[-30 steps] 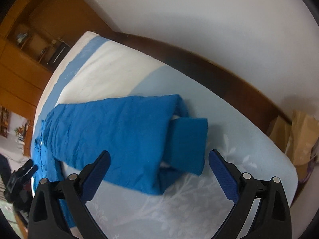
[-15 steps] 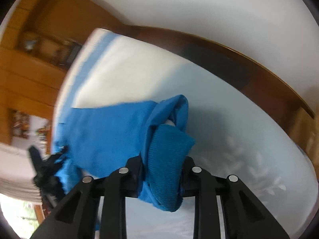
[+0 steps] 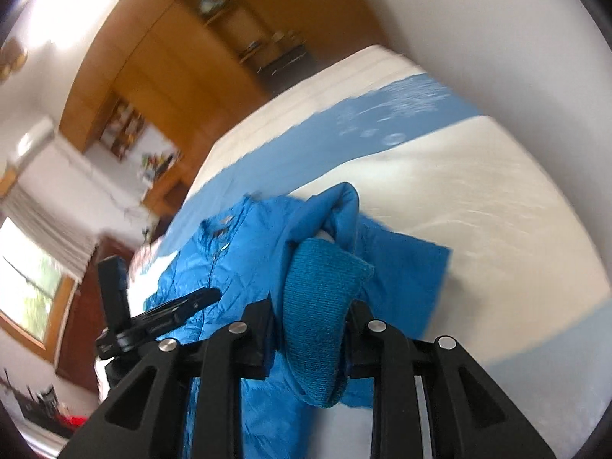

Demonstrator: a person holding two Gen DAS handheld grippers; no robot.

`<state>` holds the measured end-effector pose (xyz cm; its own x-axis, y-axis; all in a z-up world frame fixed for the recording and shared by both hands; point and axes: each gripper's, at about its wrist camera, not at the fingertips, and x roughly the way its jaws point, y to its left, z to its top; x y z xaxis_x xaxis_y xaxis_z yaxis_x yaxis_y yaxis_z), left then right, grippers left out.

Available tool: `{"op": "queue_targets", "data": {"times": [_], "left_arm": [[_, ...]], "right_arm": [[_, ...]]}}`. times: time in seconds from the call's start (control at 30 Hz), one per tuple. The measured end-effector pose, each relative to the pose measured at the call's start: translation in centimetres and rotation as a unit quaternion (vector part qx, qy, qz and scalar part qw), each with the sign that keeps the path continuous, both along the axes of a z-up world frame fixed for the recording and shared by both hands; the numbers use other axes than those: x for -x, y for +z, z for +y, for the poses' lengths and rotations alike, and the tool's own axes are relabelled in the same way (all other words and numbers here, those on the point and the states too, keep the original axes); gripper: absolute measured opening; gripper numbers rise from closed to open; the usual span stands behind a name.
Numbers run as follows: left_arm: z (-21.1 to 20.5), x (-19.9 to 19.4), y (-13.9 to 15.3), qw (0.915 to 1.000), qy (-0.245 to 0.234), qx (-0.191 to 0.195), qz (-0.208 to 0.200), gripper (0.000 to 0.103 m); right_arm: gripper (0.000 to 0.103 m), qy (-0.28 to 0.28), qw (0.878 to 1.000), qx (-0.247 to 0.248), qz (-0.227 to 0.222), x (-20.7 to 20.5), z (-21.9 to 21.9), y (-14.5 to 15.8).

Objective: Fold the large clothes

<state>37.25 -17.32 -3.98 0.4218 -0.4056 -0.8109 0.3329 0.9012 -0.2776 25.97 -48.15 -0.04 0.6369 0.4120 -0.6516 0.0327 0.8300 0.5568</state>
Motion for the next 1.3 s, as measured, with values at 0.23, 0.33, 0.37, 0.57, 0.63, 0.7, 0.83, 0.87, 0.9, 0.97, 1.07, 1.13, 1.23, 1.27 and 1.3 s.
{"op": "queue_targets", "data": {"times": [0.23,0.33,0.37,0.57,0.63,0.7,0.83,0.87,0.9,0.97,1.07,1.13,1.23,1.27,1.3], "left_arm": [[5.3,-0.5,-0.2,0.9991,0.041,0.001,-0.004,0.052],[6.1,-0.9,-0.7,0.9988,0.048,0.010,0.000,0.052],[6.3,-1.0,-0.9,0.9987,0.049,0.014,0.002,0.052],[7.3,-1.4,-1.4,0.9950,0.051,0.082,0.024,0.066],[7.2,-1.4,-1.6,0.9936,0.053,0.094,0.033,0.071],[6.7,-1.7,-1.9,0.9930,0.049,0.098,0.043,0.073],[5.3,-2.5,-3.2,0.9944,0.050,0.071,0.060,0.079],[5.0,-2.9,-3.8,0.9945,0.058,0.055,0.068,0.079],[4.8,-3.4,-4.3,0.9939,0.068,0.045,0.075,0.079],[4.3,-4.4,-5.4,0.9919,0.078,0.042,0.091,0.079],[3.4,-5.3,-6.0,0.9914,0.087,0.033,0.092,0.079],[2.3,-5.8,-6.1,0.9925,0.078,0.035,0.087,0.052],[1.7,-6.0,-6.2,0.9902,0.081,0.066,0.092,0.027],[1.7,-5.8,-5.8,0.9910,0.082,0.068,0.081,0.023],[1.8,-5.4,-5.4,0.9918,0.085,0.067,0.069,0.020]], "right_arm": [[0.025,0.052,0.997,0.037,0.032,-5.1,7.7,-2.9],[0.026,0.083,0.995,0.024,0.040,-6.7,9.7,-3.9],[0.031,0.106,0.993,0.011,0.042,-7.1,10.5,-4.2],[0.050,0.190,0.979,-0.080,0.010,-6.6,10.5,-3.2],[0.050,0.158,0.986,-0.045,0.008,-6.1,9.0,-2.6],[0.050,0.100,0.995,0.003,0.025,-5.7,6.6,-2.7],[0.050,0.005,0.998,0.036,0.052,-5.0,0.6,-4.2],[0.049,-0.019,0.997,0.037,0.064,-4.9,-1.1,-4.8],[0.049,-0.029,0.996,0.037,0.071,-4.9,-2.1,-5.2],[0.049,-0.047,0.994,0.039,0.088,-5.1,-3.8,-6.2],[0.049,-0.056,0.993,0.016,0.102,-5.5,-4.8,-7.3],[0.049,-0.052,0.993,0.011,0.104,-5.6,-4.7,-7.6],[0.049,-0.049,0.994,0.001,0.094,-5.2,-4.8,-7.1],[0.049,-0.051,0.995,-0.006,0.087,-4.9,-5.1,-6.8],[0.049,-0.053,0.995,-0.011,0.081,-4.9,-5.2,-6.6]]}}
